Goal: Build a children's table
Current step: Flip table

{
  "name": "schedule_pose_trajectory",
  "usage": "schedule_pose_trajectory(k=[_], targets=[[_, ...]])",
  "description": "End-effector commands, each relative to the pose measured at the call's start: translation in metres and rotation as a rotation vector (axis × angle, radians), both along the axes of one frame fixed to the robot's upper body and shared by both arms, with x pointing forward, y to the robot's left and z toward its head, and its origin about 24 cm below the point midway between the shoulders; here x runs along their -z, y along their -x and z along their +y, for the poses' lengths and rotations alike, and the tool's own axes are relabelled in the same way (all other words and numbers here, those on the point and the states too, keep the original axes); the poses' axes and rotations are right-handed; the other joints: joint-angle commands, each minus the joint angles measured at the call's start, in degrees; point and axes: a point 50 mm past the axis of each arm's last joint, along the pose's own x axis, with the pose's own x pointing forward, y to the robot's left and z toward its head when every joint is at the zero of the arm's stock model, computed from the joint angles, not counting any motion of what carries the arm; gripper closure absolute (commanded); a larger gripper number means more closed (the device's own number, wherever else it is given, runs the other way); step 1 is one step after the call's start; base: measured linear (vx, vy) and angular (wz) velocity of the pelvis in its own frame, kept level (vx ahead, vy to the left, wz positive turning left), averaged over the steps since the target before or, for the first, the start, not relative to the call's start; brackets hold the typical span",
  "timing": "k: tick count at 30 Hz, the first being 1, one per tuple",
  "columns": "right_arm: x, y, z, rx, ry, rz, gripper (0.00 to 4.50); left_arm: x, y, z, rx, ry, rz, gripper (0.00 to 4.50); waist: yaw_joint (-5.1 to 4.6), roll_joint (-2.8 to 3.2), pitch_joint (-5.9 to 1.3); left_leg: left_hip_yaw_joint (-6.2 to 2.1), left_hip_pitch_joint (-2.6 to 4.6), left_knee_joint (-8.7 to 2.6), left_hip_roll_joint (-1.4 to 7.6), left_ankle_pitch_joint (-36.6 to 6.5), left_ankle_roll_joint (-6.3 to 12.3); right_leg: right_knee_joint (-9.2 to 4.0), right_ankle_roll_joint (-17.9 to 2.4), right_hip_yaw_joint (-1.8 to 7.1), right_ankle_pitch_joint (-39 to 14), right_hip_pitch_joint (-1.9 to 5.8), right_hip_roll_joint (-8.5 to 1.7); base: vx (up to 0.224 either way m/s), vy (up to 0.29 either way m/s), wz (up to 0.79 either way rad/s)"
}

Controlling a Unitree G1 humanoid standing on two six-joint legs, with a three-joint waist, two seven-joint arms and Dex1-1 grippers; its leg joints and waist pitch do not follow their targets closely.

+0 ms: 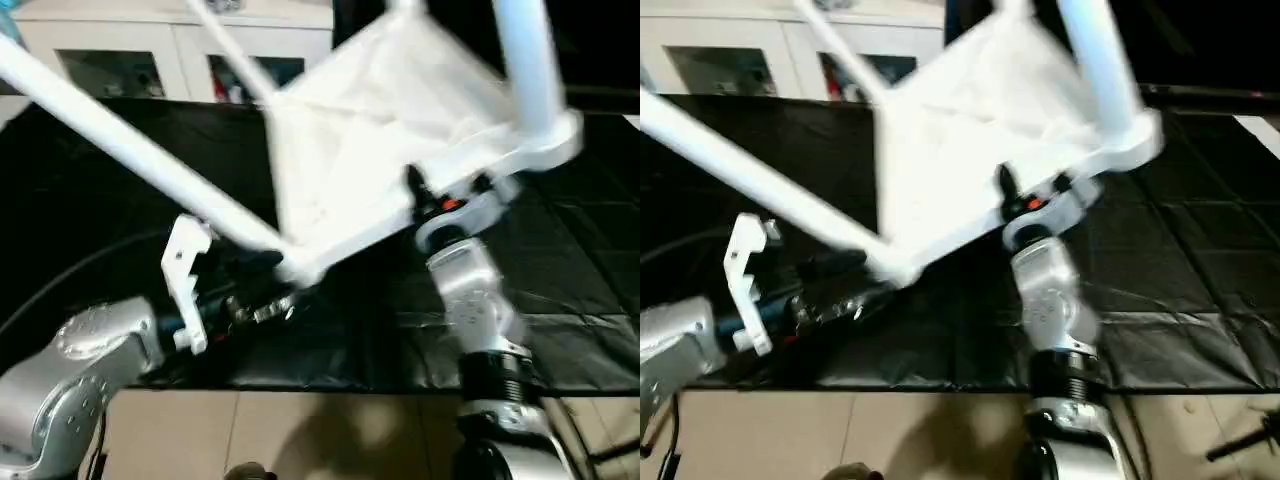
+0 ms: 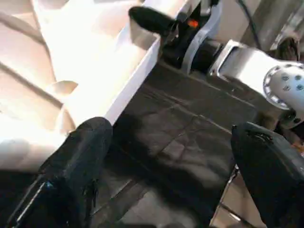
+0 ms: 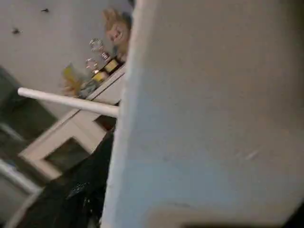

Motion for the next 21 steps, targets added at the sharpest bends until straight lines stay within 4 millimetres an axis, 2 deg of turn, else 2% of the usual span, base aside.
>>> schedule_pose_trajectory(k=[1,2,4,6,7,10,11,14,15,16,18,20,21], targets=[[-0.007,0.002,-0.018,0.089,0.152,-0.021,2.54,-0.003,0.001,-0.002,0.011,-0.02,-0.02,0.0,-0.82,0.5,-3.52,-0.5,1.55,-4.39,2.04,-10.8,-4.21,-4.72,-4.3,2.8,-10.0,1.91,-3.28,0.0,0.0,0.0],[-0.012,0.004,-0.02,0.114,0.196,-0.021,2.54,-0.004,0.001,-0.004,0.017,-0.024,-0.023,0.0,-0.92,0.61,-3.41,-0.64,1.38,-4.54,2.02,-11.6,-4.61,-4.81,-4.0,2.77,-11.2,2.03,-3.27,0.0,0.0,0.0],[-0.019,0.005,-0.02,0.121,0.248,-0.029,2.54,-0.005,-0.001,-0.005,0.011,-0.028,-0.027,0.0,-1.02,0.36,-3.52,-0.67,1.36,-4.54,1.93,-12.0,-4.71,-4.86,-3.4,2.85,-11.7,2.13,-3.25,0.0,0.0,0.0],[-0.029,0.005,-0.021,0.126,0.349,-0.033,2.54,-0.005,-0.004,-0.005,-0.016,-0.037,-0.033,0.0,-0.97,0.34,-3.65,-0.71,1.28,-4.45,1.87,-10.5,-4.78,-4.66,-2.9,2.84,-9.9,2.26,-3.11,0.0,0.0,0.0],[-0.033,0.004,-0.022,0.134,0.394,-0.027,2.54,-0.005,-0.007,-0.005,-0.036,-0.04,-0.039,0.0,-0.98,0.12,-3.64,-0.7,1.07,-4.36,1.76,-9.5,-4.65,-4.6,-2.7,2.84,-8.8,2.49,-3.08,0.0,0.0,0.0],[-0.04,0.002,-0.023,0.132,0.487,-0.022,2.54,-0.008,-0.012,-0.005,-0.06,-0.033,-0.044,0.0,-0.97,0.02,-3.63,-0.58,1.08,-4.16,1.53,-9.0,-4.77,-4.81,-2.0,2.85,-9.6,2.48,-2.99,0.0,0.0,0.0],[-0.041,0.002,-0.023,0.131,0.515,-0.019,2.54,-0.008,-0.013,-0.005,-0.064,-0.028,-0.042,0.0,-1.02,-0.07,-3.64,-0.65,0.85,-4.17,1.55,-8.8,-4.81,-4.75,-2.0,2.84,-9.7,2.66,-3.1,0.0,0.0,0.0],[-0.044,-0.002,-0.026,0.137,0.578,0.011,2.54,-0.007,-0.015,-0.005,-0.081,-0.056,-0.038,0.0,-1.39,-0.25,-3.73,-0.64,0.85,-4.07,1.58,-8.4,-4.69,-4.61,-2.3,2.79,-9.0,2.6,-3.01,0.0,0.0,0.0],[-0.045,-0.004,-0.028,0.141,0.611,0.022,2.54,-0.006,-0.015,-0.006,-0.083,-0.057,-0.04,0.0,-1.64,-0.65,-3.68,-0.58,0.83,-4.05,1.57,-8.6,-4.39,-4.71,-2.4,2.78,-8.9,2.65,-2.98,0.0,0.0,0.0],[-0.045,-0.004,-0.028,0.141,0.611,0.022,2.54,-0.006,-0.015,-0.006,-0.083,-0.057,-0.04,0.0,-1.58,-0.49,-3.7,-0.66,0.82,-4.04,1.58,-8.5,-4.39,-4.59,-2.5,2.76,-9.0,2.72,-3.07,0.0,0.0,0.0],[-0.045,-0.006,-0.03,0.144,0.651,0.041,2.54,-0.006,-0.014,-0.007,-0.077,-0.047,-0.041,0.0,-1.73,-0.54,-3.72,-0.63,0.89,-4.0,1.64,-8.7,-4.34,-4.61,-2.9,2.76,-9.0,2.62,-3.06,0.0,0.0,0.0],[-0.042,-0.011,-0.026,0.129,0.691,0.073,2.54,-0.005,-0.013,-0.01,-0.073,-0.044,-0.04,0.0,-1.93,-1.0,-3.7,-0.54,0.88,-3.97,1.66,-8.6,-4.13,-4.57,-3.6,2.74,-8.8,2.62,-3.01,0.0,0.0,0.0],[-0.042,-0.011,-0.024,0.123,0.696,0.076,2.54,-0.005,-0.013,-0.011,-0.073,-0.045,-0.04,0.0,-1.95,-0.88,-3.64,-0.54,0.85,-3.95,1.66,-9.0,-4.18,-4.61,-3.8,2.79,-9.5,2.54,-3.12,0.0,0.0,0.0]])
